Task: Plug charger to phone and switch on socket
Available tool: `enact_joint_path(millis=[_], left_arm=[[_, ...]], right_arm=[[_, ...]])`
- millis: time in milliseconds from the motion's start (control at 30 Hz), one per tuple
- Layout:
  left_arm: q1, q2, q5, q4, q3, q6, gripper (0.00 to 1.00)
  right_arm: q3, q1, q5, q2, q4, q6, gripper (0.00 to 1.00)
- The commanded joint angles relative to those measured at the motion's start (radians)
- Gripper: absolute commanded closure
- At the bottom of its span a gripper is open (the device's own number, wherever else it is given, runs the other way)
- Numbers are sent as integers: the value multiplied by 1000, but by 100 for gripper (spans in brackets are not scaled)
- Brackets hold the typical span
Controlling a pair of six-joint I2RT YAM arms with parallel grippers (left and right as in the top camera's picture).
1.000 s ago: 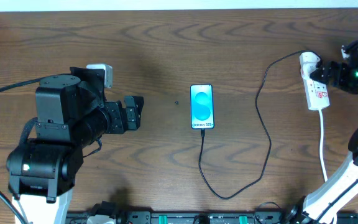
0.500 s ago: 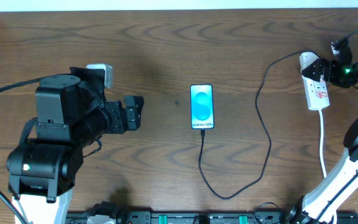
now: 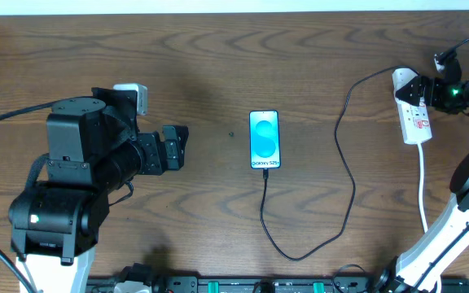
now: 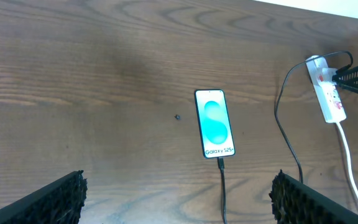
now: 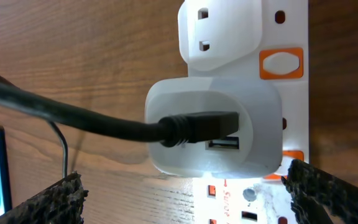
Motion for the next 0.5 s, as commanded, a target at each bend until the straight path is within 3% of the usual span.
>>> enact_joint_path(millis=[0, 467], left_arm=[[3, 3, -10, 0, 4, 17, 5], [3, 3, -10, 0, 4, 17, 5]], right_arm=[[-27, 13, -1, 6, 12, 7, 1], [-86, 84, -17, 6, 39, 28, 1]])
